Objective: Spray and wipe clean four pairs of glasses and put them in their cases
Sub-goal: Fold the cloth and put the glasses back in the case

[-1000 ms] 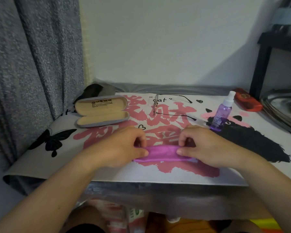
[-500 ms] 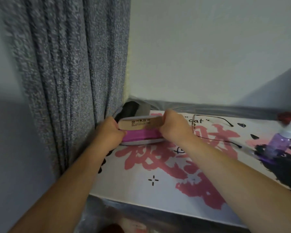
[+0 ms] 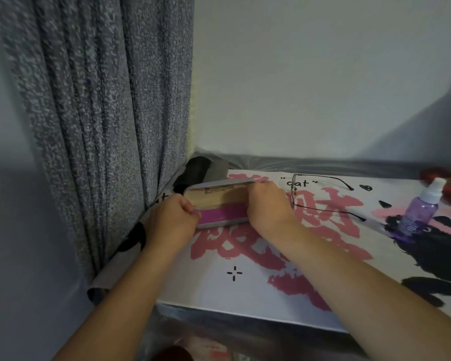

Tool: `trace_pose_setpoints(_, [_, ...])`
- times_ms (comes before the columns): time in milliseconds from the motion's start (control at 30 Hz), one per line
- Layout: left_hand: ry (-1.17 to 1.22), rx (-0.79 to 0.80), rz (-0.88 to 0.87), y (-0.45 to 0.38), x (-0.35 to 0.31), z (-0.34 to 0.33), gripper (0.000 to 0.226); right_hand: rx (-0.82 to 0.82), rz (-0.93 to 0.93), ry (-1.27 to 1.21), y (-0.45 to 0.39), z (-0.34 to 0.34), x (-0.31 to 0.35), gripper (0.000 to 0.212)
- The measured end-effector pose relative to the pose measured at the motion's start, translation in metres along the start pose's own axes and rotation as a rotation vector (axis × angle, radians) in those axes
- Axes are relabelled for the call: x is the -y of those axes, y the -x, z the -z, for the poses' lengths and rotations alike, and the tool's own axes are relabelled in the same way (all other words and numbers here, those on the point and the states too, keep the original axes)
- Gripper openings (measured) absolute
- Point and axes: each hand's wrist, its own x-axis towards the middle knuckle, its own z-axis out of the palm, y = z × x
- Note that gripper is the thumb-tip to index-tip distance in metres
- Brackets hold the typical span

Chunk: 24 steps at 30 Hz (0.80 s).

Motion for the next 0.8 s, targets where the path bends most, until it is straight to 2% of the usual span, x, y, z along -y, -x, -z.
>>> trace_pose_setpoints(67, [-0.195,-0.106,-0.101,0.009,0.002,-0.004,0.016,-0.006,0.022,-0.017,0.004,0.001,0.001,0.021])
trace_pose_setpoints(100, [-0.208,-0.122,-0.120,0.011,0.003,-0.005,0.018,-0.017,0.045,-0.031,0.005,0.001,0.000,0.020])
trace_pose_setpoints(200, [-0.158,-0.098,-0.140,0.009,0.009,-0.007,0.022,-0.113,0.090,-0.061,0.013,0.008,-0.016,0.019])
trace_pose_setpoints(333, [-0.082,-0.153,-0.236,0.015,0.009,-0.011,0.015,-0.247,0.007,-0.011,0.027,0.026,-0.059,0.014])
trace_pose_setpoints(433, [-0.221,-0.277,-0.398,0.023,0.005,-0.013,0.013,-0.298,-0.006,0.053,0.040,0.036,-0.098,0.011])
trace_pose_setpoints(500, [-0.209,-0.339,-0.578,0.030,-0.002,-0.014,0.010,-0.306,0.016,0.116,0.050,0.043,-0.119,0.010])
trace_pose_setpoints(567, [-0.142,-0.307,-0.807,0.038,-0.019,-0.020,0.008,-0.335,0.043,0.083,0.060,0.047,-0.132,0.011])
trace_pose_setpoints(633, [-0.146,-0.179,-0.977,0.044,-0.047,-0.037,0.009,-0.343,0.013,-0.029,0.067,0.047,-0.134,0.012])
trace_pose_setpoints(700, [-0.222,-0.074,-1.040,0.040,-0.076,-0.063,0.011,-0.358,-0.061,-0.165,0.070,0.047,-0.131,0.015])
trace_pose_setpoints(800, [-0.380,-0.050,-1.030,0.027,-0.106,-0.100,0.024,-0.430,-0.091,-0.273,0.072,0.050,-0.131,0.015])
